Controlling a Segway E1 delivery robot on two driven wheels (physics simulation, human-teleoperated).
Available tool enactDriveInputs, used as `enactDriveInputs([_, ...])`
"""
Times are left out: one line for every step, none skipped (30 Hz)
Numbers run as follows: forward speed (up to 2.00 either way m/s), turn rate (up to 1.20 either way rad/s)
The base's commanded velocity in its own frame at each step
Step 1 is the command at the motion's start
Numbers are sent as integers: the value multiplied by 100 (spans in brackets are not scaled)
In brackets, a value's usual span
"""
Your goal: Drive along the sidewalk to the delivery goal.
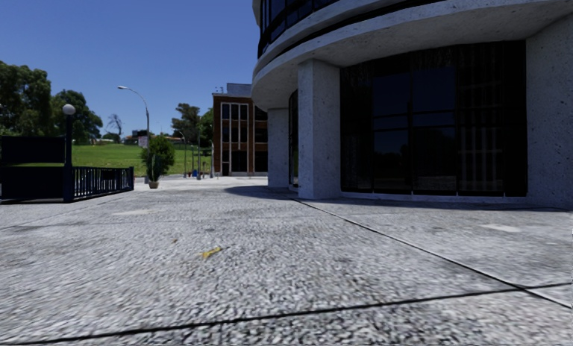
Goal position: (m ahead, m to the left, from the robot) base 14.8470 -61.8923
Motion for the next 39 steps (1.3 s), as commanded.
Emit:
enactDriveInputs([180,-46])
enactDriveInputs([180,-47])
enactDriveInputs([180,-48])
enactDriveInputs([180,-49])
enactDriveInputs([180,-49])
enactDriveInputs([180,-50])
enactDriveInputs([180,-50])
enactDriveInputs([180,-51])
enactDriveInputs([180,-52])
enactDriveInputs([180,-53])
enactDriveInputs([180,-53])
enactDriveInputs([180,-54])
enactDriveInputs([180,-55])
enactDriveInputs([180,-55])
enactDriveInputs([180,-56])
enactDriveInputs([180,-57])
enactDriveInputs([180,-58])
enactDriveInputs([180,-59])
enactDriveInputs([180,-61])
enactDriveInputs([180,-63])
enactDriveInputs([180,-63])
enactDriveInputs([180,-63])
enactDriveInputs([180,-63])
enactDriveInputs([180,-63])
enactDriveInputs([180,-63])
enactDriveInputs([180,-63])
enactDriveInputs([180,-63])
enactDriveInputs([180,-63])
enactDriveInputs([180,-63])
enactDriveInputs([180,-63])
enactDriveInputs([180,-63])
enactDriveInputs([180,-63])
enactDriveInputs([180,-63])
enactDriveInputs([180,-64])
enactDriveInputs([181,-64])
enactDriveInputs([186,-64])
enactDriveInputs([188,-64])
enactDriveInputs([188,-64])
enactDriveInputs([189,-64])
